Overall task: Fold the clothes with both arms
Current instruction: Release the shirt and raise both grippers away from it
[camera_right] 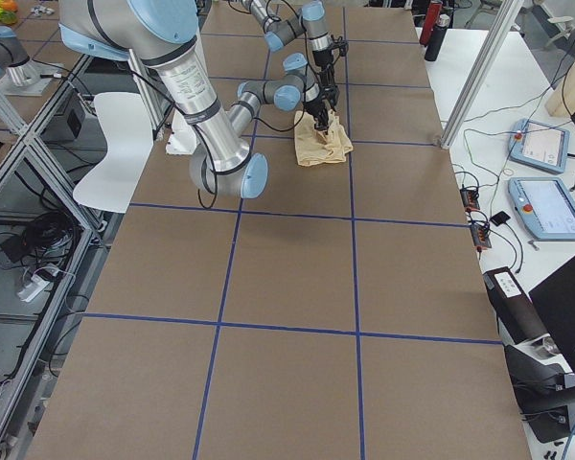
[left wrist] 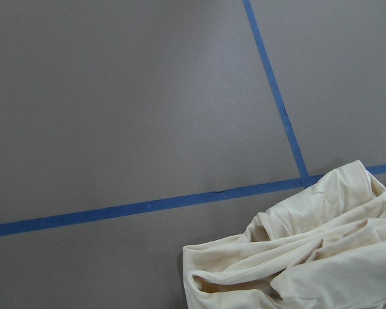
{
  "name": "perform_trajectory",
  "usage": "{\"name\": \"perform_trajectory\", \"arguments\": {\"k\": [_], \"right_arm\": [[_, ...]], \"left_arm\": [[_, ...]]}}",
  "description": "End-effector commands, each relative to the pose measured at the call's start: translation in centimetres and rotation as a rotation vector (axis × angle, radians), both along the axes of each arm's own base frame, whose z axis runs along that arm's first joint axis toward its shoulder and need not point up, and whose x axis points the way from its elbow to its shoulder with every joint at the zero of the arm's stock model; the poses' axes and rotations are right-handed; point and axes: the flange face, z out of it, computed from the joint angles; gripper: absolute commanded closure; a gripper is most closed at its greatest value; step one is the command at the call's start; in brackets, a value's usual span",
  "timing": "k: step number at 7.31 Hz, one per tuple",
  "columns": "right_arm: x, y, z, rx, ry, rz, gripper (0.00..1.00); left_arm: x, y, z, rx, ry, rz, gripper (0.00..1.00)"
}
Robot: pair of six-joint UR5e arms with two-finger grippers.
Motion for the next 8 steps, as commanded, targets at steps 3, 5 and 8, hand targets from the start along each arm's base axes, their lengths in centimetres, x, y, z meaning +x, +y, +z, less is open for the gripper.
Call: {"name": "perform_trajectory", "arguments": {"k": [3,5,8], "right_arm": [[-1.4,-9.4,1.9,0.028,0.019,0.114,1.0],[-0.8,-9.9,0.8,0.028,-0.001,0.12,0.84],[4.8,-11.7,-1.2,-0.091,-0.083,-0.04,0.01]], "left_arm": [[-0.2,-0.1,-0.1,0.001,0.002,-0.002,0.0],[-0.3,-0.1,-0.1,0.002,0.002,-0.003,0.0],[-3.9,1.7,-0.3,0.008,0.002,0.05,0.0]]}}
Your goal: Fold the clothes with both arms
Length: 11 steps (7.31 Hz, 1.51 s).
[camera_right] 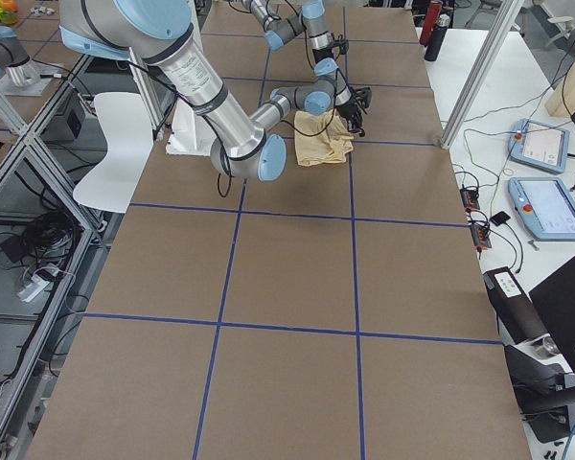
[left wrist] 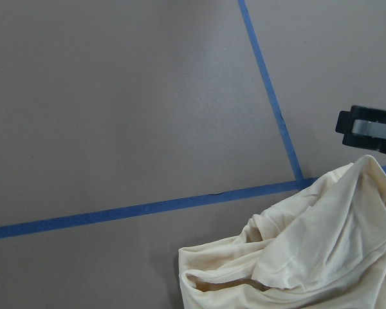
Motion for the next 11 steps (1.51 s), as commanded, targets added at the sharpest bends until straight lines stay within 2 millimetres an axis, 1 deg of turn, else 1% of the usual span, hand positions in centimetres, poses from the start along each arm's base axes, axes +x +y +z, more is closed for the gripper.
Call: {"name": "perform_trajectory", "arguments": {"k": [1,2,3,4,5,6,7,8,9,10,11], "right_arm": [[6.3,0.0,-0.8,-0.063,0.002,-0.127,0.01],[11.4,2.1,0.9,-0.038,0.034,-0.181,0.01],[18.1,4.2,2.9,-0.052,0.044,-0.243,0.01],[23.8,6.3,3.9,-0.034,0.08,-0.325,0.01],[28.6,8.1,7.2,-0.027,0.114,-0.367,0.0],[33.5,8.3,11.2,-0.041,0.123,-0.425,0.0],[39.7,8.6,16.2,-0.058,0.148,-0.482,0.0],[46.2,9.1,21.4,-0.075,0.164,-0.529,0.0],[53.0,9.8,27.1,-0.072,0.172,-0.592,0.0],[59.3,11.2,33.2,-0.057,0.142,-0.653,0.0],[64.1,13.2,38.0,-0.056,0.13,-0.669,0.0]], "left_arm": [[-4.5,1.8,-0.5,0.034,-0.053,0.04,0.0],[-6.5,2.7,-1.7,0.034,-0.106,0.052,0.0],[-9.1,3.5,-1.4,0.043,-0.156,0.061,0.0],[-12.8,4.0,0.7,0.083,-0.201,0.07,0.0],[-16.5,3.6,2.8,0.081,-0.221,0.086,0.0],[-20.7,2.5,4.9,0.04,-0.219,0.086,0.0],[-24.6,1.3,7.6,-0.019,-0.223,0.065,0.0],[-27.5,1.7,11.5,-0.073,-0.249,0.075,0.0],[-31.3,1.8,15.0,-0.08,-0.285,0.093,0.0],[-36.2,2.0,19.5,-0.06,-0.335,0.127,0.0],[-41.6,1.7,24.1,-0.035,-0.368,0.158,0.0]]}}
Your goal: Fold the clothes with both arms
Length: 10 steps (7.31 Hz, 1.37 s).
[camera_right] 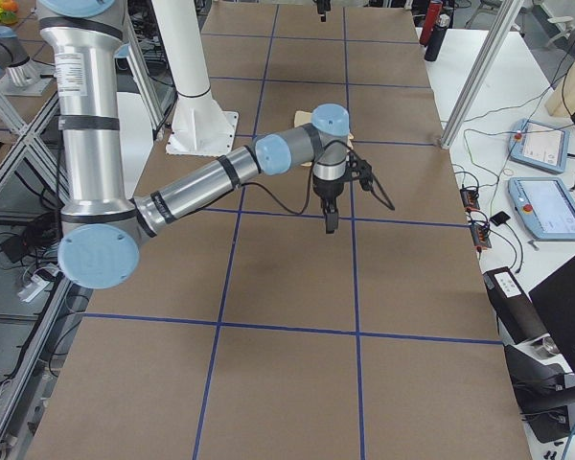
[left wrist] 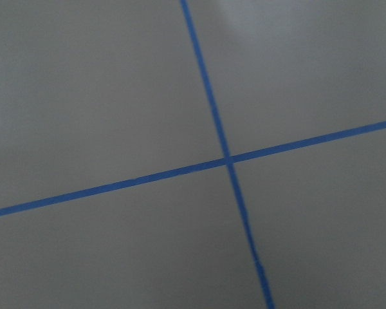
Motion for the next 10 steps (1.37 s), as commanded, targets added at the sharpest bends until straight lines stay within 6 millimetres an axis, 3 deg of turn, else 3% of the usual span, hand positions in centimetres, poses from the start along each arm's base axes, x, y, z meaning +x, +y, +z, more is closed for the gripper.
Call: {"name": "perform_trajectory", "arguments": {"k": [1,2,3,4,7,10], "right_arm": [[9.7,5.1,10.3,-0.031,-0.017,-0.027,0.0],[11.2,7.3,13.2,-0.084,-0.018,-0.002,0.0],[11.5,8.9,14.7,-0.128,-0.019,0.007,0.0],[11.7,11.4,17.2,-0.191,-0.026,0.025,0.0],[11.5,10.1,14.6,-0.2,-0.017,0.126,0.0],[10.8,9.4,13.9,-0.108,-0.018,0.116,0.0]], "left_arm": [[-10.7,-0.1,9.8,0.018,-0.062,0.058,0.0],[-13.3,-0.3,13.7,-0.012,-0.084,0.061,0.0],[-14.7,-0.2,16.8,-0.048,-0.098,0.059,0.0],[-15.3,1.0,19.2,-0.087,-0.098,0.06,0.0],[-16.3,4.2,21.4,-0.135,-0.036,0.04,0.0],[-16.3,4.1,21.2,-0.149,-0.033,0.024,0.0]]}}
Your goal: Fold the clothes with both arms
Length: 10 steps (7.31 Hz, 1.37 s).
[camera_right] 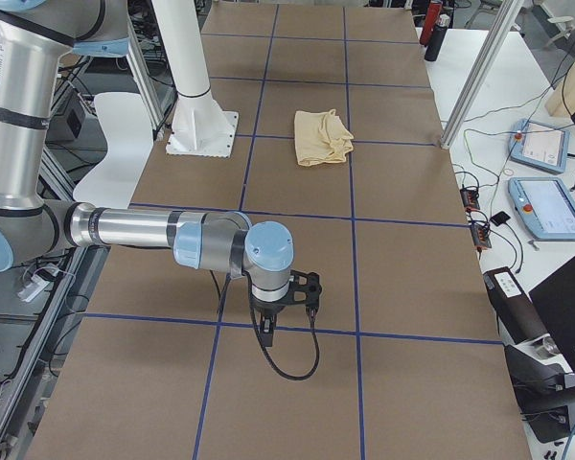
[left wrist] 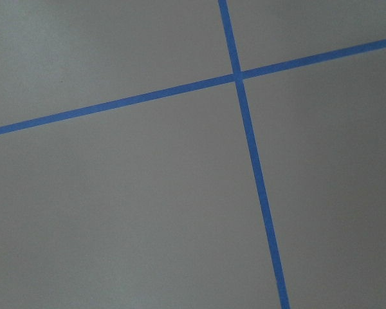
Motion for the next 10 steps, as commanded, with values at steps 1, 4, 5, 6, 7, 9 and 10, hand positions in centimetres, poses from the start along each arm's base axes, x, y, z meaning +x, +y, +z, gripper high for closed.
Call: {"name": "perform_trajectory", "arguments": {"k": [1,4,5,6,7,9,10], "right_arm": [[-0.6,-0.3,-0.3,0.019,-0.003,-0.011,0.0],[-0.7,-0.3,-0.3,0.021,-0.006,-0.014,0.0],[-0.7,-0.3,-0.3,0.021,-0.006,-0.014,0.0],[-0.8,-0.3,-0.3,0.021,-0.007,-0.014,0.0],[-0.8,-0.3,-0.3,0.021,-0.007,-0.014,0.0],[-0.7,-0.3,-0.3,0.021,-0.006,-0.014,0.0],[-0.8,-0.3,-0.3,0.02,-0.007,-0.014,0.0]], "left_arm": [[-0.1,-0.3,-0.2,-0.002,-0.006,-0.01,0.0],[0.1,-0.4,-0.1,-0.001,-0.011,-0.003,0.0],[0.0,0.1,0.5,-0.011,-0.011,0.0,0.0],[0.1,1.2,0.7,-0.021,0.003,-0.001,0.0],[0.6,1.5,0.9,-0.035,0.064,0.001,0.0],[1.1,1.7,1.2,-0.054,0.135,0.008,0.0],[1.1,1.7,1.3,-0.054,0.135,0.006,0.0]]}}
